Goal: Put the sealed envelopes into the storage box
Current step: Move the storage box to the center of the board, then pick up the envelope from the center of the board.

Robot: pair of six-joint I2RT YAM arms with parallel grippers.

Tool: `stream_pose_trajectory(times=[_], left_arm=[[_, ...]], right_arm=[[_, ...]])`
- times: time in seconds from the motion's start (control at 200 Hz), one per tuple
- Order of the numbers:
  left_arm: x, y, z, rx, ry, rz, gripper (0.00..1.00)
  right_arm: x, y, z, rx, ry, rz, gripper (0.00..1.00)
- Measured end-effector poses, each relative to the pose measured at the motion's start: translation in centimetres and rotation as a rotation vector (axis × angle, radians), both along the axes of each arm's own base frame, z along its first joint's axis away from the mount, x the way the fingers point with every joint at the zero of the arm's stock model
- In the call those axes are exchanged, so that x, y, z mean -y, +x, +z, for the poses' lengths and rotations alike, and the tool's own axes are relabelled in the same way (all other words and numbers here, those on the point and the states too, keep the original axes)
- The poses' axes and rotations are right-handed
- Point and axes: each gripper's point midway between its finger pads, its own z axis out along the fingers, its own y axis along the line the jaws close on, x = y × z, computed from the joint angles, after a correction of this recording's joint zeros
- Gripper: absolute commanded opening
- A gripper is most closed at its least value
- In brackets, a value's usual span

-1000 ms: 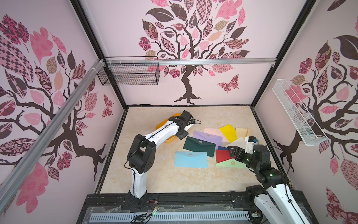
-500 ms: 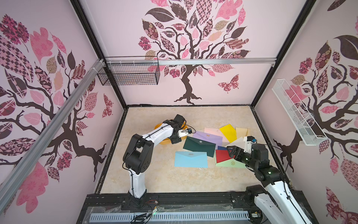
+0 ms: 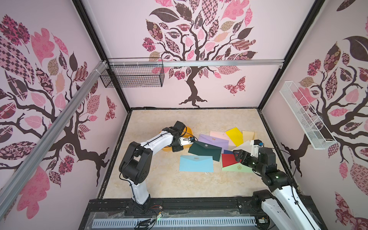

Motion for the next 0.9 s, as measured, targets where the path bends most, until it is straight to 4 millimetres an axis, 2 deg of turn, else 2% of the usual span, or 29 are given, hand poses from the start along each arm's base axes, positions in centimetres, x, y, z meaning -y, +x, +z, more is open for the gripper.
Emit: stream_pose_trajectory(times=[0.115, 0.26, 0.395, 0.52, 0.62, 0.68, 0.75, 0.785, 0.83, 0.9], left_arm=[[-0.1, -0.4, 0.7, 0.010, -0.009, -0.004, 0.19], [-0.1, -0.3, 4.0, 0.080, -0.059, 0.024, 0.22], [-0.5, -0.2, 9.5, 0.209, -0.148, 0.114, 0.30], [-2.2, 0.4, 16.0, 0.381, -0.282, 0.335, 0.47], [-4.1, 0.0, 20.2, 0.462, -0.434, 0.573, 0.45], [-4.5, -0.8, 21.5, 0.438, -0.556, 0.708, 0.34], [-4.0, -1.9, 21.7, 0.361, -0.684, 0.810, 0.22], [-3.4, -2.6, 21.0, 0.296, -0.747, 0.851, 0.15], [-2.5, -3.6, 19.1, 0.189, -0.808, 0.900, 0.13], [-0.9, -5.4, 14.5, 0.014, -0.834, 0.966, 0.11]], right_arm=[[0.0, 0.0, -0.1, -0.004, -0.001, 0.000, 0.89], [-0.1, 0.0, -0.2, -0.011, 0.000, 0.003, 0.89], [-0.3, 0.0, -0.4, -0.023, 0.001, 0.015, 0.89], [-0.7, 0.0, -0.7, -0.054, 0.012, 0.037, 0.85], [-1.5, 0.1, -0.6, -0.093, 0.037, 0.069, 0.82], [-2.4, 0.2, -0.3, -0.122, 0.058, 0.106, 0.80], [-3.9, 0.4, 0.0, -0.165, 0.083, 0.167, 0.80], [-4.6, 0.5, 0.2, -0.183, 0.096, 0.195, 0.79], [-5.5, 0.5, 0.2, -0.205, 0.113, 0.229, 0.78], [-6.9, 0.1, -0.3, -0.245, 0.128, 0.283, 0.78]])
